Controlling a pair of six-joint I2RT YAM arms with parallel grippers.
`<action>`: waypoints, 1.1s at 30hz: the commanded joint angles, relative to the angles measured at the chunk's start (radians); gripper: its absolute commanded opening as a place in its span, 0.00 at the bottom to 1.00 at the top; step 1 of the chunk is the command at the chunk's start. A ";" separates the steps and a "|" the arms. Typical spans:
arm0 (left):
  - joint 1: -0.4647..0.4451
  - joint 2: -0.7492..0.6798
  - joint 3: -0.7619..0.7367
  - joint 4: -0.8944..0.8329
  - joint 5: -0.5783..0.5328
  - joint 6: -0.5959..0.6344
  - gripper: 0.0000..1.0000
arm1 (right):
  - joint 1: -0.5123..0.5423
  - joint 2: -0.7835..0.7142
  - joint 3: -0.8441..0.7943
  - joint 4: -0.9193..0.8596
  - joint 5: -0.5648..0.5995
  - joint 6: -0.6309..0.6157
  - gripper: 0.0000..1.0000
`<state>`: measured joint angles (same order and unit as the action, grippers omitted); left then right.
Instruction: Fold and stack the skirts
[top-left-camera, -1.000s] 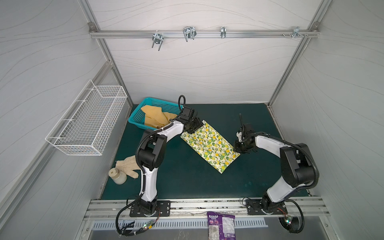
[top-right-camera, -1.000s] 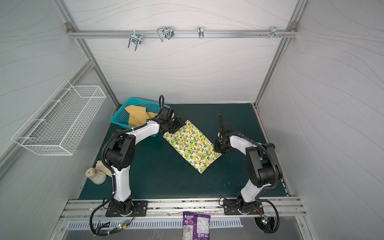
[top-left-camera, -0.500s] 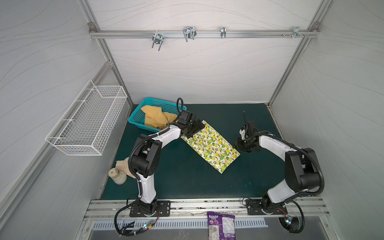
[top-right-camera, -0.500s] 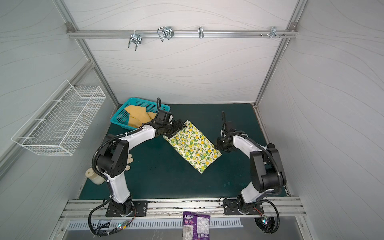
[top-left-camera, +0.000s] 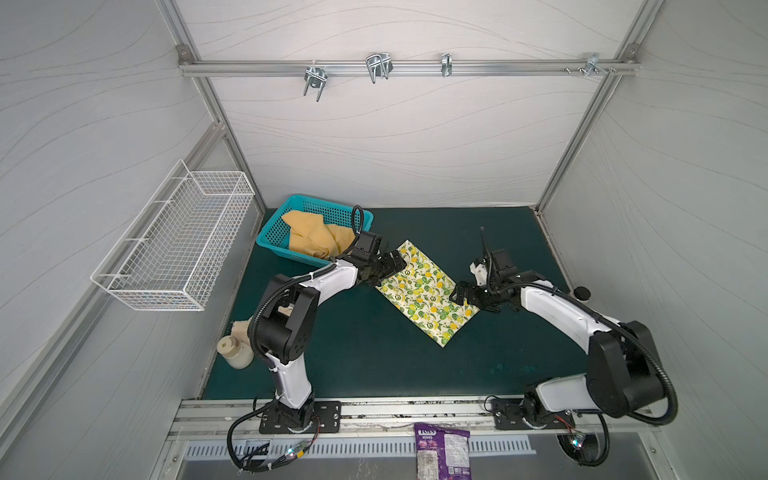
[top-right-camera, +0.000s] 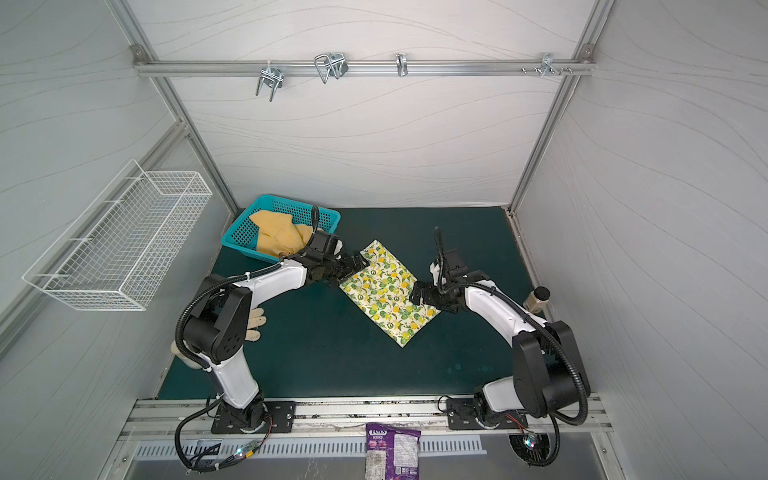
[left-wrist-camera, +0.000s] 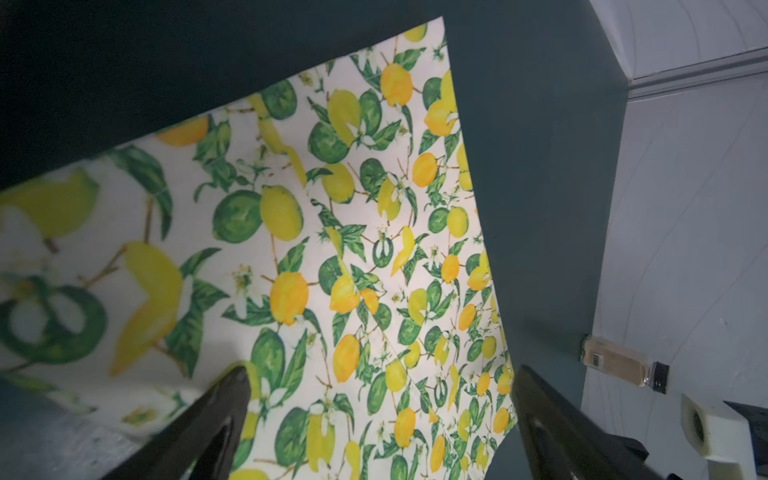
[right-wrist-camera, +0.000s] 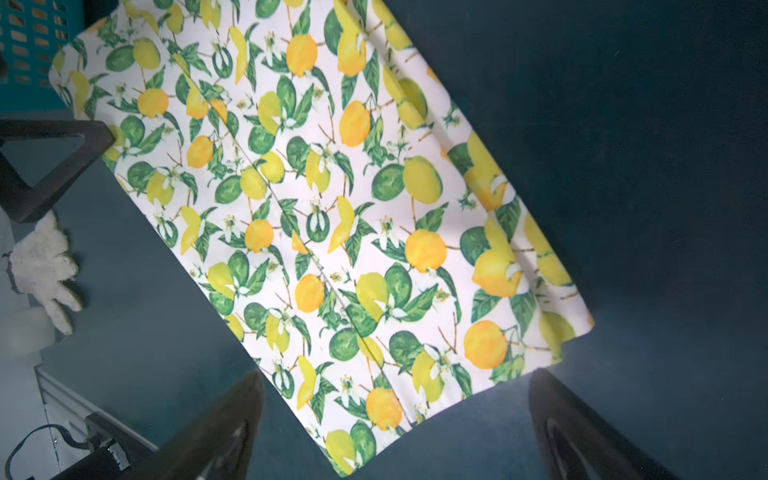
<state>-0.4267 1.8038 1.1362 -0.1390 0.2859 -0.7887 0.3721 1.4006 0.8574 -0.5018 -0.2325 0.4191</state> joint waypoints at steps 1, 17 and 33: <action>-0.004 0.020 -0.013 0.056 -0.052 0.009 0.99 | 0.004 0.034 -0.008 0.030 -0.022 0.017 0.99; -0.004 0.103 -0.077 0.141 -0.086 -0.022 0.99 | -0.007 0.227 -0.033 0.128 0.029 -0.003 0.99; -0.023 -0.032 -0.374 0.372 -0.183 -0.170 0.98 | -0.083 0.304 0.075 0.058 0.070 -0.057 0.99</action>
<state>-0.4393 1.7760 0.8391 0.2871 0.1646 -0.8936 0.3073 1.6451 0.9222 -0.3721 -0.2348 0.3931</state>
